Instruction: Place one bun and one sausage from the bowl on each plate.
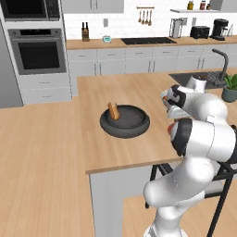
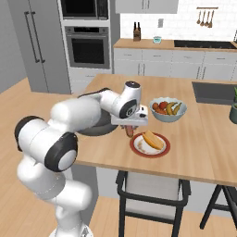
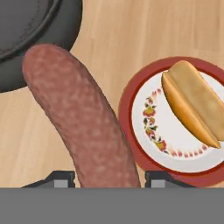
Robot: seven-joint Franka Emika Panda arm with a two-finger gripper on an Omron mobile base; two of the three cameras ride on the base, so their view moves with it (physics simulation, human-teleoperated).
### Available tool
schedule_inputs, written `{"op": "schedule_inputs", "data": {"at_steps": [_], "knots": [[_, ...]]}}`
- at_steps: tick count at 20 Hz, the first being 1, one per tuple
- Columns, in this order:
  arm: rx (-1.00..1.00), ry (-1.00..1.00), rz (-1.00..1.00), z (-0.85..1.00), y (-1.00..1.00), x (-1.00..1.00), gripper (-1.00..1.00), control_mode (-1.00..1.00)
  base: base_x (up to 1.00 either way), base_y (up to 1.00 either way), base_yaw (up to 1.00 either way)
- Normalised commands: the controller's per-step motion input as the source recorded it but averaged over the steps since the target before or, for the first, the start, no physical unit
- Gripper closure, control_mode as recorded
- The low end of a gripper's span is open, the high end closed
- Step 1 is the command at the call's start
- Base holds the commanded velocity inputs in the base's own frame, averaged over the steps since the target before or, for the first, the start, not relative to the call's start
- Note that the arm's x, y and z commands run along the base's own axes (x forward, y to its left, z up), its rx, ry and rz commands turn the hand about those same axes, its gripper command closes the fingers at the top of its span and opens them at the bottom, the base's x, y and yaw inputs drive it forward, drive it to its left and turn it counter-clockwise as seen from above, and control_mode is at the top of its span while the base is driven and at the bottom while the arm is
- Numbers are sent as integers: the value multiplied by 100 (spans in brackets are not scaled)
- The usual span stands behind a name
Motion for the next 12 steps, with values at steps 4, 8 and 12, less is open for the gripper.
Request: {"op": "schedule_inputs", "data": {"at_steps": [4, 8, 12], "knots": [[0, 2, 8, -36, -67, -4, 100, -100, 0, 0, 0], [0, 0, 20, -46, -25, 1, 100, -100, 0, 0, 0], [-2, -1, 20, -51, -4, 0, 100, -100, 0, 0, 0]]}}
